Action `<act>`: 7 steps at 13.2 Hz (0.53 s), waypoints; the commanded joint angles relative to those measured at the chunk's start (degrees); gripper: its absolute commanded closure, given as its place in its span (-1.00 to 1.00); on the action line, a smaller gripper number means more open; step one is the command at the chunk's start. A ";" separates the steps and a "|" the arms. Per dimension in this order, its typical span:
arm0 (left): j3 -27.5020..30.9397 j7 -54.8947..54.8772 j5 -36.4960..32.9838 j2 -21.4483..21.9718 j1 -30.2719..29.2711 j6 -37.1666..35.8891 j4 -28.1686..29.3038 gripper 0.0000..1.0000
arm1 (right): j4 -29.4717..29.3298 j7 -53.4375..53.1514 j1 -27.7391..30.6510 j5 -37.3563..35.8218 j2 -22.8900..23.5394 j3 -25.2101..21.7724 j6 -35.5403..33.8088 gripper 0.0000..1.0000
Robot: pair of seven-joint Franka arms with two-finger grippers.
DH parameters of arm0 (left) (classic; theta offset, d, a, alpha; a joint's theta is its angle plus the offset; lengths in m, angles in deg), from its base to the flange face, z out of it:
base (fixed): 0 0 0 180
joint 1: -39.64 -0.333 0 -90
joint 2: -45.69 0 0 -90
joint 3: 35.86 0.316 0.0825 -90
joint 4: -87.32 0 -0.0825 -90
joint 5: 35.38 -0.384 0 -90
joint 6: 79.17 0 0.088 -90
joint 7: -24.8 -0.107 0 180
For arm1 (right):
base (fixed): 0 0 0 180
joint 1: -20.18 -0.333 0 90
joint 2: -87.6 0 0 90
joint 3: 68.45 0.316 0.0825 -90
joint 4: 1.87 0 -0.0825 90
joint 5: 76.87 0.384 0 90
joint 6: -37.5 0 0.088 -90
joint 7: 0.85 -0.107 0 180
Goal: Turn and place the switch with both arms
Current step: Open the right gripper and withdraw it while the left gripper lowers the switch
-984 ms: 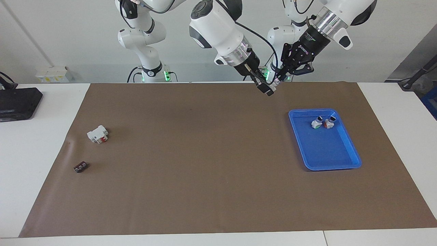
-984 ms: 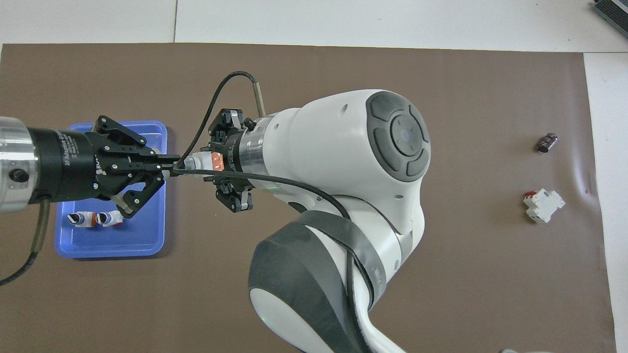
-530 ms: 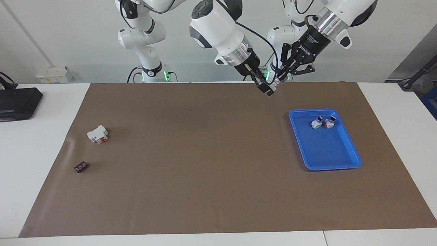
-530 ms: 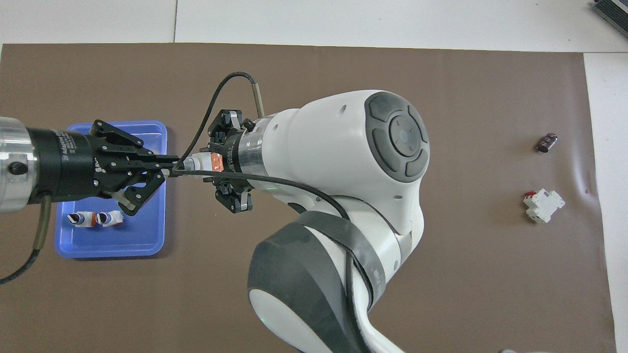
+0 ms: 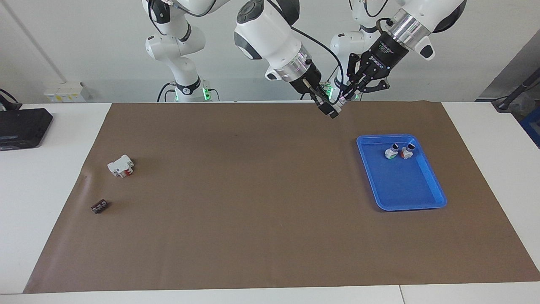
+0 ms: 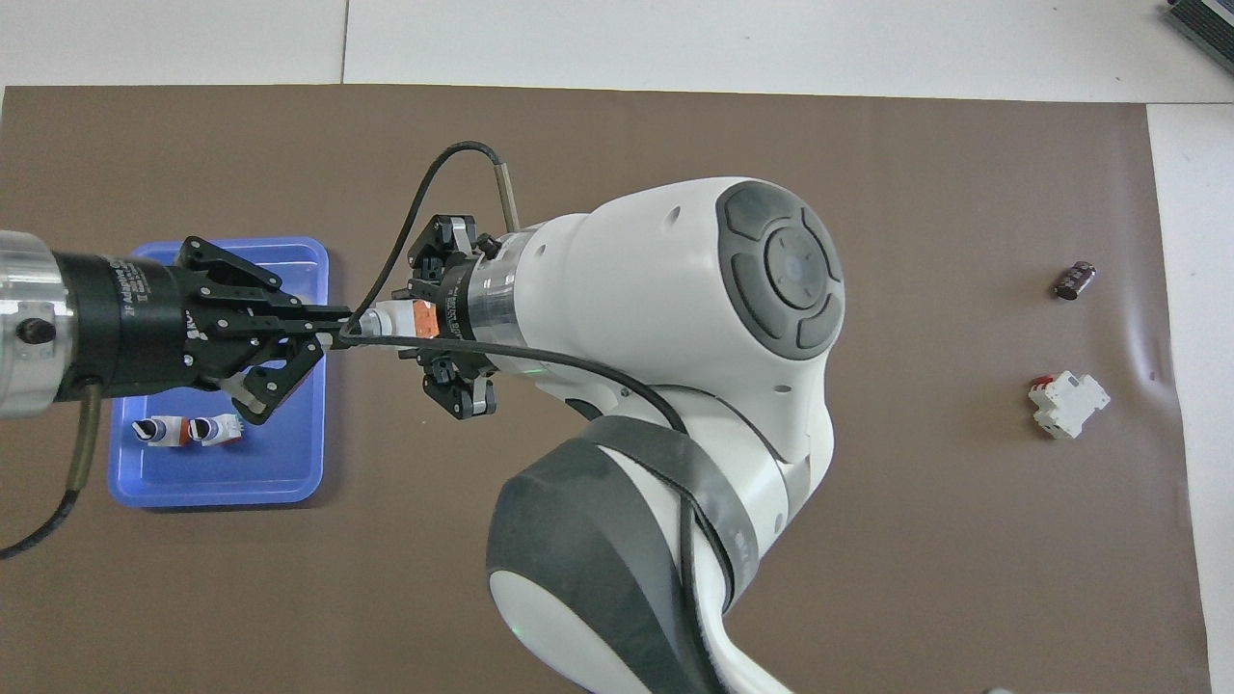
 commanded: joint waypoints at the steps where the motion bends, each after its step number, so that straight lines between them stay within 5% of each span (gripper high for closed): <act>1: 0.05 -0.29 -1.80 0.59 -1.63 -0.42 2.29 1.00 | 1.21 -0.11 0.98 -1.53 -3.77 0.20 -1.58 -0.98; 4: 0.14 -0.47 -2.84 0.67 -1.72 -0.08 2.82 1.00 | 3.32 11.09 3.60 -1.62 -6.31 -0.24 -6.84 -0.99; 7: 0.05 -5.71 -8.81 2.68 -1.72 0.28 6.32 1.00 | 9.20 33.91 11.06 -5.30 -11.75 -0.24 -12.56 -0.99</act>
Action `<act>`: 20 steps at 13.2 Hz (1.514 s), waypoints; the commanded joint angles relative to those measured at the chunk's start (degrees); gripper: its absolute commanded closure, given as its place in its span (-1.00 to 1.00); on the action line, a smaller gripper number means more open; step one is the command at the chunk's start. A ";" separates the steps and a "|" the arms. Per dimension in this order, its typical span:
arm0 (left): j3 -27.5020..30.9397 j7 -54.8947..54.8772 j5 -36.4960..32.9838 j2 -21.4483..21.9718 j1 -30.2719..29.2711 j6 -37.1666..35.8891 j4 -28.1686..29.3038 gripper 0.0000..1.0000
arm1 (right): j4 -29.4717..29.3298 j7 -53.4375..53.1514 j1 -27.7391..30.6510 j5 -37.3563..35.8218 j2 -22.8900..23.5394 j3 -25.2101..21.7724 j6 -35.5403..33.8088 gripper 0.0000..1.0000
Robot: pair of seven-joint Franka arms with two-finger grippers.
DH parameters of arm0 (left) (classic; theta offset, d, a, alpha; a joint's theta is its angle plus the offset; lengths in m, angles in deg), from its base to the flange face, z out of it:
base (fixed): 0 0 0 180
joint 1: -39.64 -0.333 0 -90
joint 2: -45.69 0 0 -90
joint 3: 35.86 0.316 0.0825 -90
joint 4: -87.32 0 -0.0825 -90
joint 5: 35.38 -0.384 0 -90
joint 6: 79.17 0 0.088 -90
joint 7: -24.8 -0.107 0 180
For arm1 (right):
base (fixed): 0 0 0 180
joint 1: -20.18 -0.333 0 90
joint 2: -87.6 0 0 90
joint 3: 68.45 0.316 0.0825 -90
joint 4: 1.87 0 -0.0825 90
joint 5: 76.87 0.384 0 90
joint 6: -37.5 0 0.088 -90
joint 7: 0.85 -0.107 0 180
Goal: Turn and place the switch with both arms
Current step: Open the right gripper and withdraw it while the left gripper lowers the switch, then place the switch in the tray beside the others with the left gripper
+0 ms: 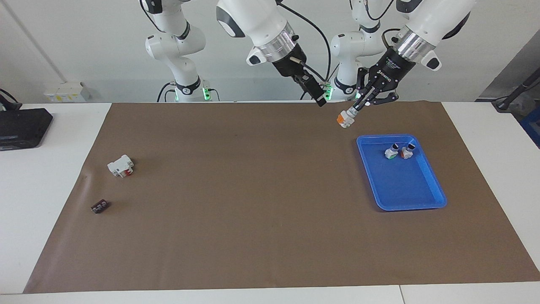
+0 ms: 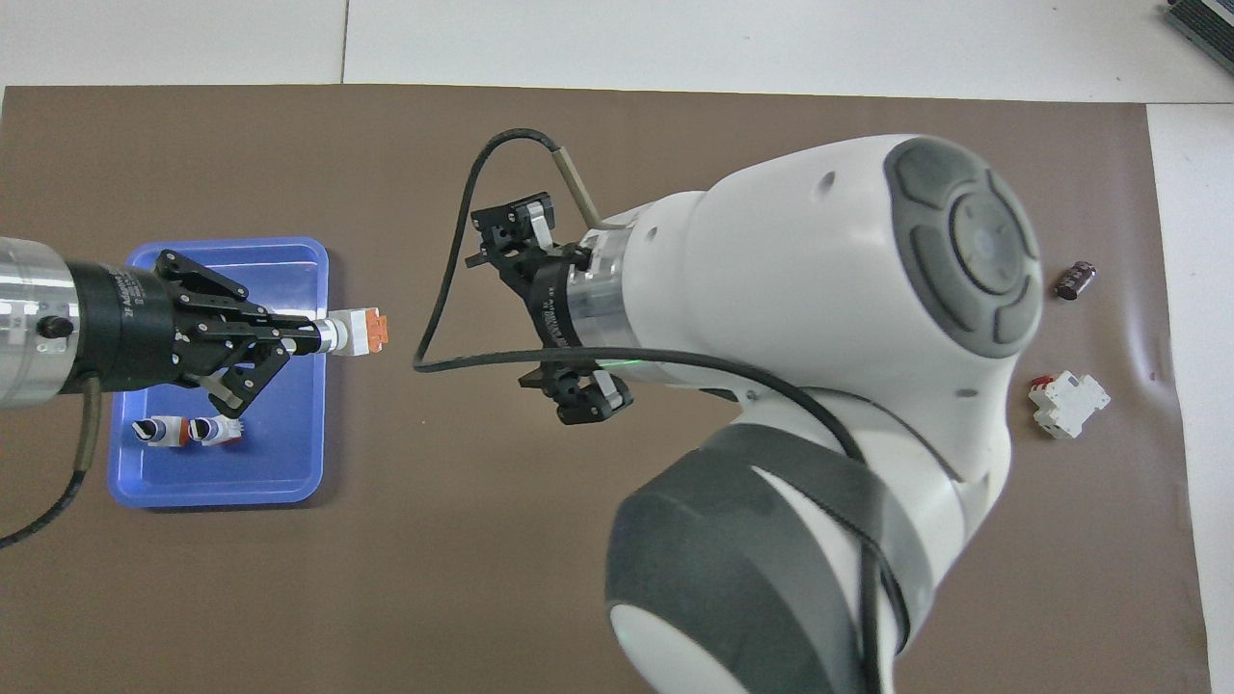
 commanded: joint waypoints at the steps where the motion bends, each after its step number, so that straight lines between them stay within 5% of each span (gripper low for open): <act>1: -0.06 -7.41 -3.88 4.09 -0.44 0.47 6.44 1.00 | 7.63 19.97 7.78 -2.63 -6.32 0.36 -2.81 -0.99; 6: -0.14 -27.70 -8.90 8.31 -6.58 5.48 16.56 1.00 | 8.87 49.96 17.90 -15.18 -6.51 0.36 -3.87 -1.00; 11: -0.23 -48.28 -14.09 7.36 -10.97 14.43 22.98 1.00 | 7.12 65.64 23.70 -26.10 -6.69 -0.17 -12.20 -1.00; 13: -0.23 -54.18 -14.17 4.73 -11.34 18.73 24.64 1.00 | 6.94 69.77 23.20 -26.19 -8.79 -4.10 -15.02 -1.00; 15: -0.23 -60.23 -15.48 -0.09 -11.25 24.18 25.09 1.00 | 6.67 71.98 14.88 -25.58 -10.20 -15.49 -17.04 -1.00; 20: -0.23 -75.25 -17.08 -8.81 -11.07 33.60 25.18 1.00 | 5.69 81.36 18.07 -24.00 -11.00 -18.63 -23.74 -1.00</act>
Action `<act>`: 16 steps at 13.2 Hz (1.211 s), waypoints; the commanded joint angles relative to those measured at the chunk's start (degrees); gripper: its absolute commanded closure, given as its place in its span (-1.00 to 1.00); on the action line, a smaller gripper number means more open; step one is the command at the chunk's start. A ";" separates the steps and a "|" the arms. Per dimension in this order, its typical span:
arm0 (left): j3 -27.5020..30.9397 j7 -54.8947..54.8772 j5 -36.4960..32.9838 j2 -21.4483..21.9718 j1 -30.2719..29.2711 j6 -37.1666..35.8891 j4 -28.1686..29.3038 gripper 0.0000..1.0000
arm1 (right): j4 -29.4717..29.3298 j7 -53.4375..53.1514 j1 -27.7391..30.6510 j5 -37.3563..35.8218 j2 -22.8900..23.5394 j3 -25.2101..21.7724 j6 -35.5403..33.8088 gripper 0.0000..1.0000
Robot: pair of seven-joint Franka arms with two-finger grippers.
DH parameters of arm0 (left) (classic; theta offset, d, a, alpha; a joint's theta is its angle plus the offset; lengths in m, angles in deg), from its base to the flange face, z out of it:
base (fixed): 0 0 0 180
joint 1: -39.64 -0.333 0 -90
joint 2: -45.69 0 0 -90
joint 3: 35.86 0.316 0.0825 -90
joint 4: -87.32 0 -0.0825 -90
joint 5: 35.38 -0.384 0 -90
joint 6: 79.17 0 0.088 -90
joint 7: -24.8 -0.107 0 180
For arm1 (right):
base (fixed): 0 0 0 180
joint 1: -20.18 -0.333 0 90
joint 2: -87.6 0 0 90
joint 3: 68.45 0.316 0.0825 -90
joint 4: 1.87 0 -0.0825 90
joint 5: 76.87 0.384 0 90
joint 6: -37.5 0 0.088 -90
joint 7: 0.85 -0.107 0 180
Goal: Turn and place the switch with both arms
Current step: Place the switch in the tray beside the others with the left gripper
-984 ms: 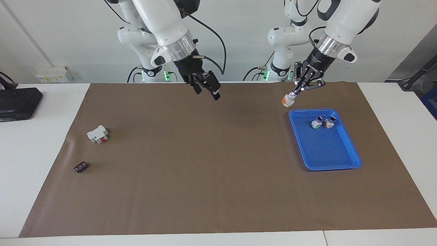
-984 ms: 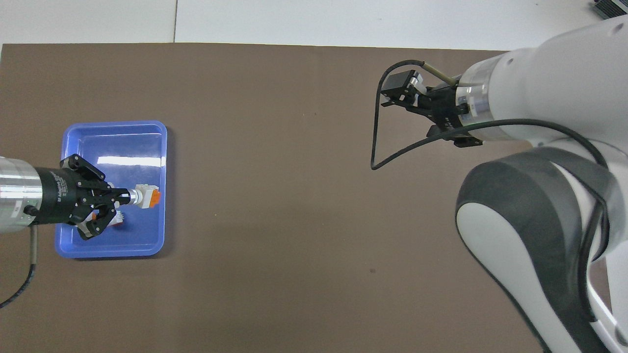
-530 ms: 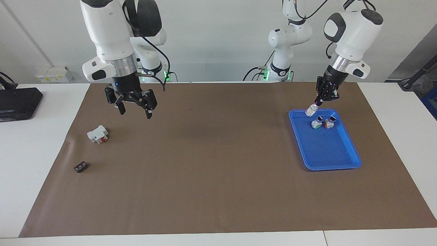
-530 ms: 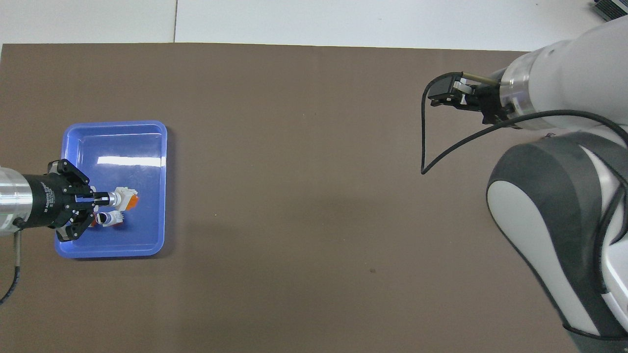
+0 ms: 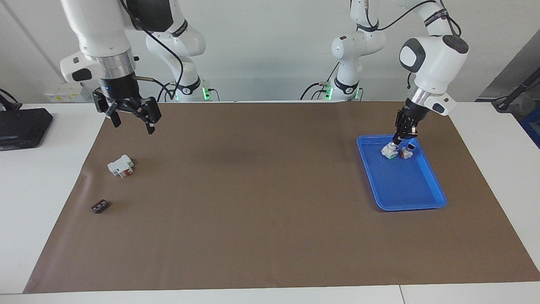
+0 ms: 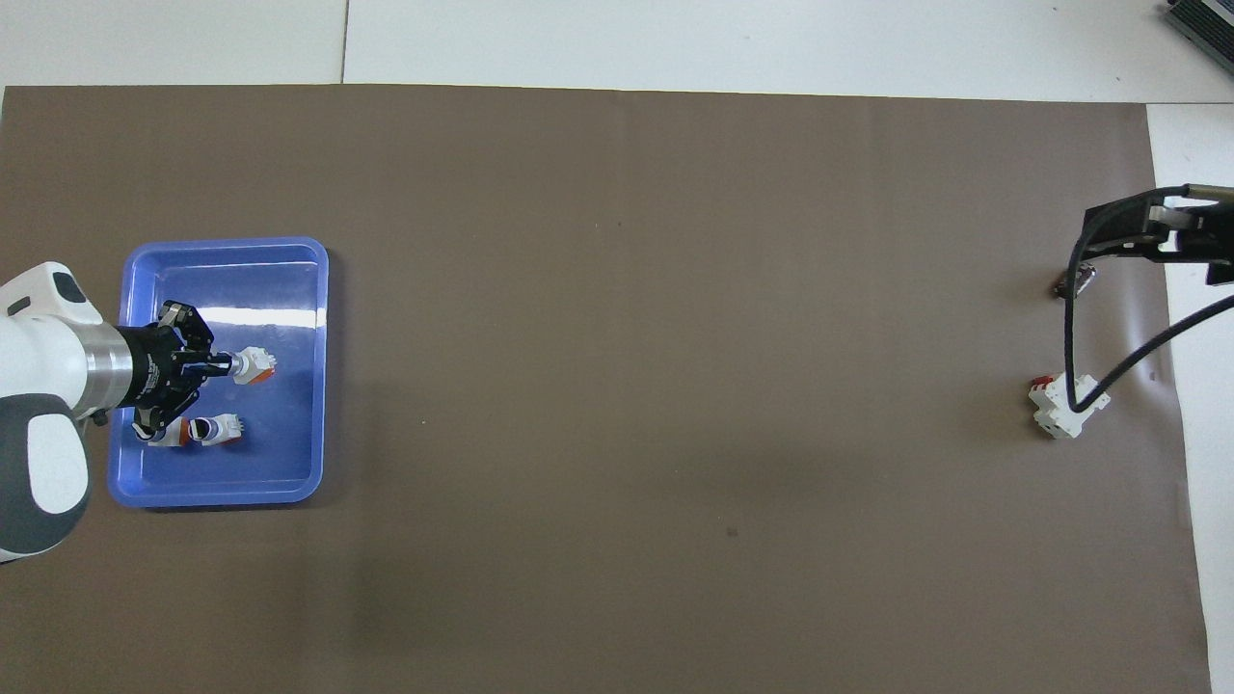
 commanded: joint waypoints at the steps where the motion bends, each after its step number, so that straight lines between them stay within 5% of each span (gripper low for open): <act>1: -0.15 -11.35 -1.14 -2.01 -0.33 2.75 -0.18 1.00 | 4.34 5.57 3.10 2.04 0.17 -0.33 0.64 -1.00; 3: -0.15 -21.13 -1.14 -1.92 -0.33 1.97 -0.10 1.00 | 6.30 8.63 3.10 4.67 -0.71 -3.47 1.27 -1.00; 9: -0.15 -43.88 -1.22 -1.39 0.72 -2.34 -0.18 1.00 | 7.71 7.25 2.14 6.36 -1.77 -3.40 -1.54 -1.00; 16: -0.06 -59.56 -1.40 -1.22 -0.07 -4.71 -0.18 1.00 | 7.71 6.90 -1.20 4.68 -1.86 -4.98 -2.52 -1.00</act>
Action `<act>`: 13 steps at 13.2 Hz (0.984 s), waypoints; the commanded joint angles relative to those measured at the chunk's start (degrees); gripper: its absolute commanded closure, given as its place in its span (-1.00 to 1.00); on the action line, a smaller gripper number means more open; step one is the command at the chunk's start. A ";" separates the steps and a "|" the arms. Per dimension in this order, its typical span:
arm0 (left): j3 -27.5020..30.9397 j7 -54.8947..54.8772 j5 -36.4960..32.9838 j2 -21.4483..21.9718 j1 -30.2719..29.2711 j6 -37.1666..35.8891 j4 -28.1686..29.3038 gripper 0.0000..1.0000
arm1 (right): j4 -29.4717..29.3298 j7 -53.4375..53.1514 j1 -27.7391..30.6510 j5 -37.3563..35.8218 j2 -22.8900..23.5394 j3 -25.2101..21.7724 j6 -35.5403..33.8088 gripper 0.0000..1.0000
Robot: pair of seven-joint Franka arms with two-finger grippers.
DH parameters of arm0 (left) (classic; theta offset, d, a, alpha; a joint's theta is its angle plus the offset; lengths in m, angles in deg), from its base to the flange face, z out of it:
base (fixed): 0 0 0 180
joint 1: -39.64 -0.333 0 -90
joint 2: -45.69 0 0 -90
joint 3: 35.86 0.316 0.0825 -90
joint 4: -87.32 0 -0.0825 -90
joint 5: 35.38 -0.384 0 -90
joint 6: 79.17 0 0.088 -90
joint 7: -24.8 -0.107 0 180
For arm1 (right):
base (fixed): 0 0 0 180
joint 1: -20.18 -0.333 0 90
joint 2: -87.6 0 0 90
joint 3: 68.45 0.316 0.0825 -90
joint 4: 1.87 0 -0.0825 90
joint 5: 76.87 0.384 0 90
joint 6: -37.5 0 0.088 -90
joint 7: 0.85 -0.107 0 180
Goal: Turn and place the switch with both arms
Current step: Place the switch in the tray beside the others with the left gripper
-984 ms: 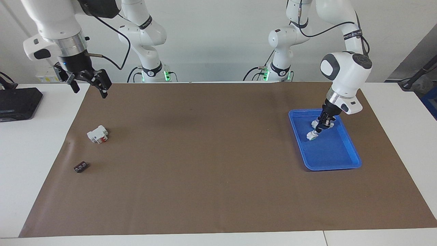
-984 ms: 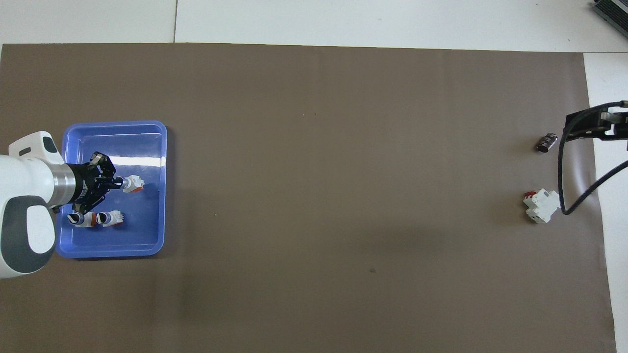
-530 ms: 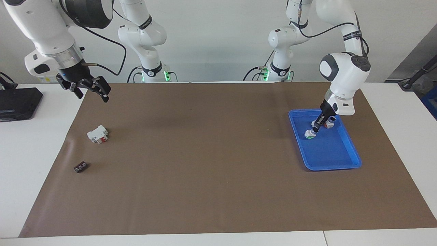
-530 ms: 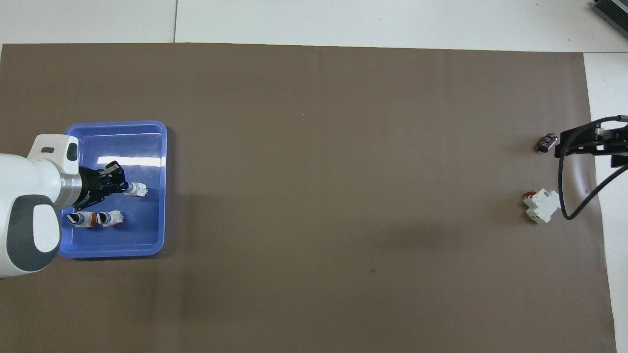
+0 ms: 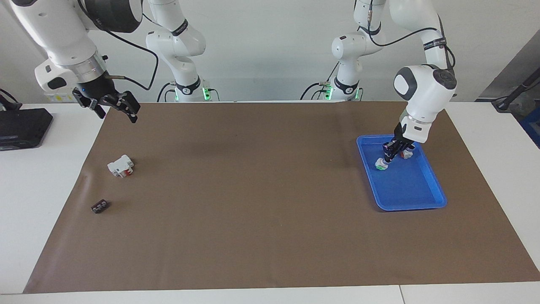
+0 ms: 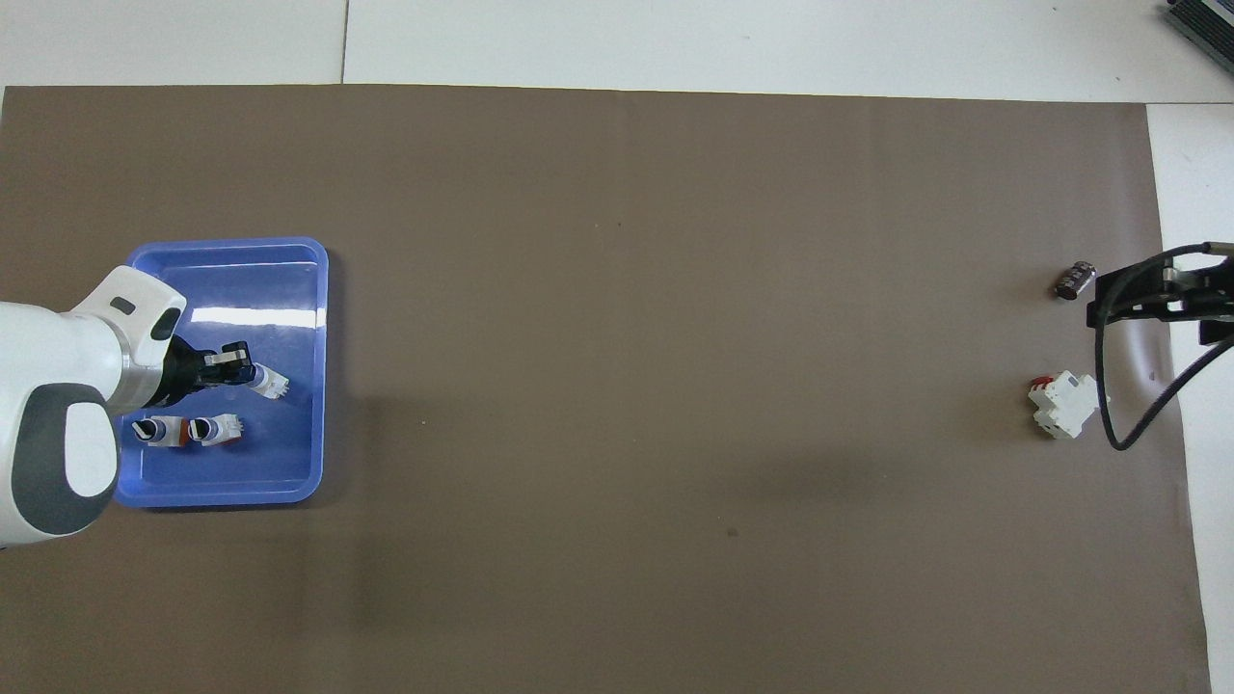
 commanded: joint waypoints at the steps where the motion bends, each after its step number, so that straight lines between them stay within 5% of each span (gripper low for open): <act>1: 0.03 -5.81 -1.84 1.08 -0.54 -2.92 -0.05 1.00 | 1.26 0.38 -2.04 -0.66 -1.12 -1.66 0.52 -1.00; 13: 0.03 -10.75 -7.21 1.35 -0.72 -6.62 0.04 1.00 | 1.17 4.25 -2.22 -0.66 -1.20 -2.10 0.61 -1.00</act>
